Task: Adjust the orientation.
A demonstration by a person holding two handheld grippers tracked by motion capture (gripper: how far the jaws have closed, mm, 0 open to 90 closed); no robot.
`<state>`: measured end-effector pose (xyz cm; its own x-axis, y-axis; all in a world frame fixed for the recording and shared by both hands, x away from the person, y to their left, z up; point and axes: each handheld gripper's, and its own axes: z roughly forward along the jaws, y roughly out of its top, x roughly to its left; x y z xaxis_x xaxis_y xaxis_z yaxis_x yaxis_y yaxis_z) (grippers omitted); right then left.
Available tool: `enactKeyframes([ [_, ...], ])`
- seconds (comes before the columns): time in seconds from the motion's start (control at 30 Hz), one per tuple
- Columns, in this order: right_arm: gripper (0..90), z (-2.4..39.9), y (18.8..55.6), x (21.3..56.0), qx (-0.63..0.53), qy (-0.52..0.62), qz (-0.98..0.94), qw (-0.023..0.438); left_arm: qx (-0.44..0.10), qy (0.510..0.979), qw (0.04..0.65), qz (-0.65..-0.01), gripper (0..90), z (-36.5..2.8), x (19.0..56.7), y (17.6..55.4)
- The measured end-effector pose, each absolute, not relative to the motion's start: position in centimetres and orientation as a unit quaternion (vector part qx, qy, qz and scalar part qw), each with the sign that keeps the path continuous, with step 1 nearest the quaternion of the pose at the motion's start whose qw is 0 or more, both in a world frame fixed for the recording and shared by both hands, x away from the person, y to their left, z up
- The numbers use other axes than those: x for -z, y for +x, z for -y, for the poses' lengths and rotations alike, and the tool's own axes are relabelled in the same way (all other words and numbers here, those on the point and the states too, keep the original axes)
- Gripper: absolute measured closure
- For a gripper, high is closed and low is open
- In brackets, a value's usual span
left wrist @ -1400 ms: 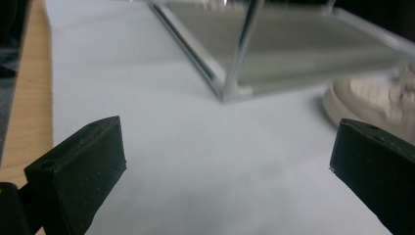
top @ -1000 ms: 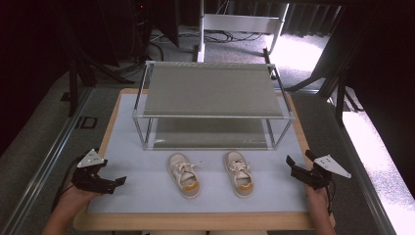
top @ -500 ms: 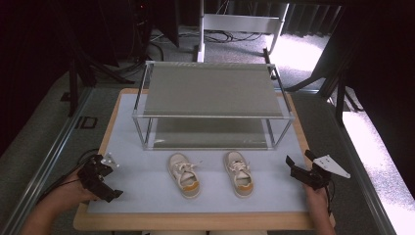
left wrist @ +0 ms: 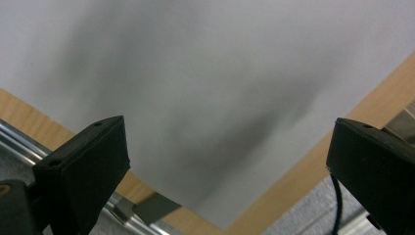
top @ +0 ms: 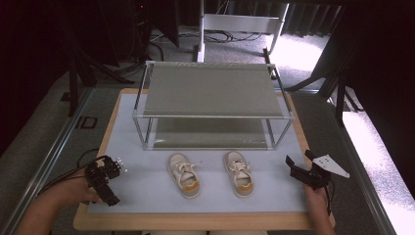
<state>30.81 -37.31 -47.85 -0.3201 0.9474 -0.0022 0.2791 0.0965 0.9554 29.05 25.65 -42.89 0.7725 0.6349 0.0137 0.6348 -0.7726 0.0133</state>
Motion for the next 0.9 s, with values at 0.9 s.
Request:
enactKeyframes([
  [0.9,16.1,37.5,30.8,47.8,-0.485,0.475,-0.648,0.344,0.023,0.968,0.045,-0.247,1.9,-17.3,40.1,29.0],
])
